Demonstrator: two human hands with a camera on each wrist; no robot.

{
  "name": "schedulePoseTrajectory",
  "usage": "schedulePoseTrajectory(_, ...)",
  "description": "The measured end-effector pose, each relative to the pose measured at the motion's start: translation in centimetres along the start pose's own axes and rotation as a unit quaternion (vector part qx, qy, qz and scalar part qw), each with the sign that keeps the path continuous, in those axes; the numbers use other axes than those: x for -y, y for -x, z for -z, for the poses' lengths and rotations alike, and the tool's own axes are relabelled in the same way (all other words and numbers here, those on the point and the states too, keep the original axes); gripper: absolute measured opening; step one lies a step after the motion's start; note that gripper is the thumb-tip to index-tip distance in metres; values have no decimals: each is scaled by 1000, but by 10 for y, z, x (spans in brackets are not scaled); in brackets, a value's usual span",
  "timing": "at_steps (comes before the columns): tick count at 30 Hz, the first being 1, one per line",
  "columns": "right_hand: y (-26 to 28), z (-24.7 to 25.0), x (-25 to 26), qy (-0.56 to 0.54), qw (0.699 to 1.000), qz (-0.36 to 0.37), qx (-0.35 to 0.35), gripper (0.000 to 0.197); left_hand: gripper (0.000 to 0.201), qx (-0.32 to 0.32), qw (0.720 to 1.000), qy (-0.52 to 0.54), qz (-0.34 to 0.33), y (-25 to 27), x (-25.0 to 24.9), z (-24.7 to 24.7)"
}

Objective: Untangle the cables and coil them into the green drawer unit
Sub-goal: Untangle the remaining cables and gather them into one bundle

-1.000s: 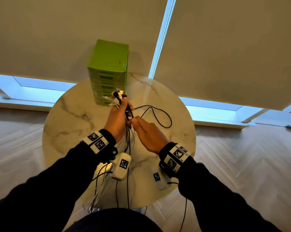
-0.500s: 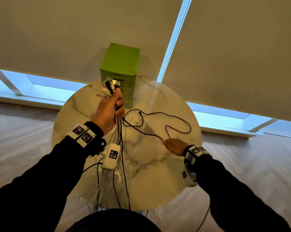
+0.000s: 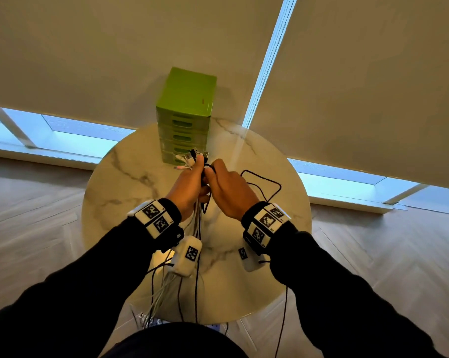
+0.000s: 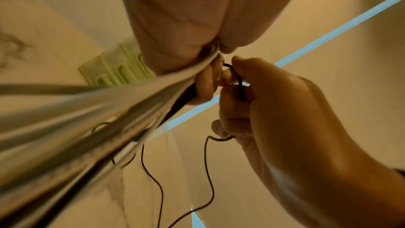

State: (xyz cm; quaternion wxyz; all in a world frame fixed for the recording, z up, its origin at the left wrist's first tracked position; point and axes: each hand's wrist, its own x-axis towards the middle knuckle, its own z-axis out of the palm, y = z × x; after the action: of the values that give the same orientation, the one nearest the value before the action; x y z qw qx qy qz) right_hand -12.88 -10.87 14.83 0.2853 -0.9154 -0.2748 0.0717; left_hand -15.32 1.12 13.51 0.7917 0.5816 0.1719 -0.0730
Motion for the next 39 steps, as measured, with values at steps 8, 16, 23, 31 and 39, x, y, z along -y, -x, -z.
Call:
schedulePoseTrajectory(8, 32, -5, -13, 12, 996, 49, 67, 30, 33, -141, 988, 61, -20, -13, 1, 11)
schedulePoseTrajectory(16, 81, -26, -96, -172, 956, -104, 212, 44, 32, -162, 944, 263, -117, -4, -29, 36)
schedulePoseTrajectory(23, 56, -21, -141, 79, 962, -180, 190, 39, 29, -57, 988, 89, -116, 1, -28, 42)
schedulePoseTrajectory(31, -2, 3, -28, 40, 998, -30, 37, 36, 44, -36, 994, -92, -49, 5, 11, 6)
schedulePoseTrajectory(39, 26, -7, -9, -15, 987, 94, 128, 20, 34, -112, 991, -26, -65, -8, 3, 21)
